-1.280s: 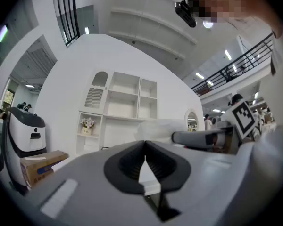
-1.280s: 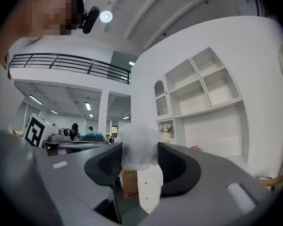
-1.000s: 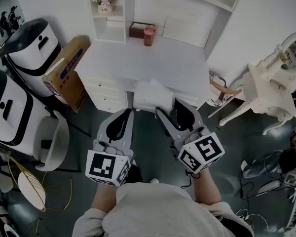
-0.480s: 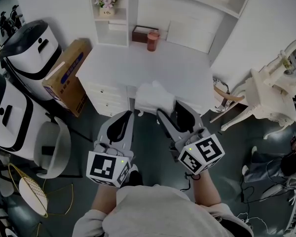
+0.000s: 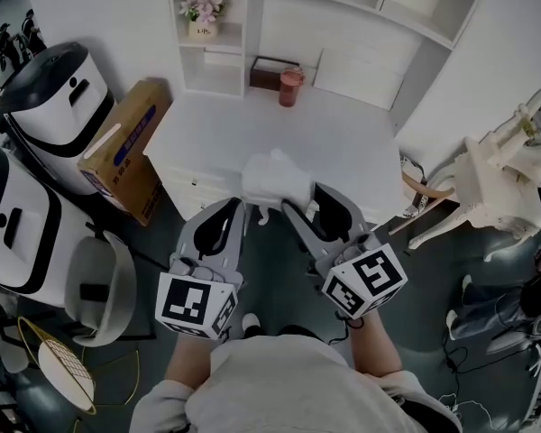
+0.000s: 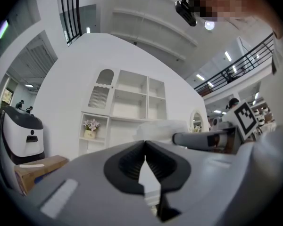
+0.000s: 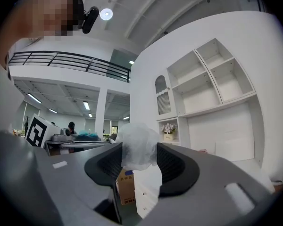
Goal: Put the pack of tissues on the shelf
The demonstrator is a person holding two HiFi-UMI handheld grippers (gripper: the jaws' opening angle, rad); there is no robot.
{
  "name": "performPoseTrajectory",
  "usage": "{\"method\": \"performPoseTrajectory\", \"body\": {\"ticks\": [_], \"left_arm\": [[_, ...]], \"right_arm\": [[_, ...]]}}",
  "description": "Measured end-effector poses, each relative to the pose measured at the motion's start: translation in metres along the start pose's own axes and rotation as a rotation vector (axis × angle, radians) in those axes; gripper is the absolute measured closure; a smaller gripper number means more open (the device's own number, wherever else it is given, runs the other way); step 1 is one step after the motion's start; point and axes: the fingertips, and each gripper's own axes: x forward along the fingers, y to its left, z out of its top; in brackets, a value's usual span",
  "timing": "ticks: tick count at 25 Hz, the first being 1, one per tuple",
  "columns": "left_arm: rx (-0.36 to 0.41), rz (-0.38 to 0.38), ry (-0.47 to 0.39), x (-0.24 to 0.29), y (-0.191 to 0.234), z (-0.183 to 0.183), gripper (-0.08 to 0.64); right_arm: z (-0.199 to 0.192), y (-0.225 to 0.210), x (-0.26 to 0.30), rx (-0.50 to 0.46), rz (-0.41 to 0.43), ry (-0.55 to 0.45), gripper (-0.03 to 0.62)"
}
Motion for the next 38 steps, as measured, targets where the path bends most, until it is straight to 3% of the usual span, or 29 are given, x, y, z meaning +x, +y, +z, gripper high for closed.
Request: {"method": "performPoseTrajectory", "body": {"ticks": [9, 18, 38], "left_arm": [[-0.022, 0.007, 0.004, 0.018, 0.035, -0.01, 0.558], [-0.013, 0.031, -0.009, 0.072, 0.07, -0.006, 0.558], [0.008, 0.063, -0.013, 0.216, 0.097, -0.002, 0.558]], "right_arm": [[-0.005, -0.012, 0.03, 0.035, -0.01, -0.002, 0.382], [0.0, -0.051, 0.084, 0.027, 0.015, 0.001, 0.382], [0.02, -0.18, 0.163, 0.035, 0.053, -0.016, 0.382]]}}
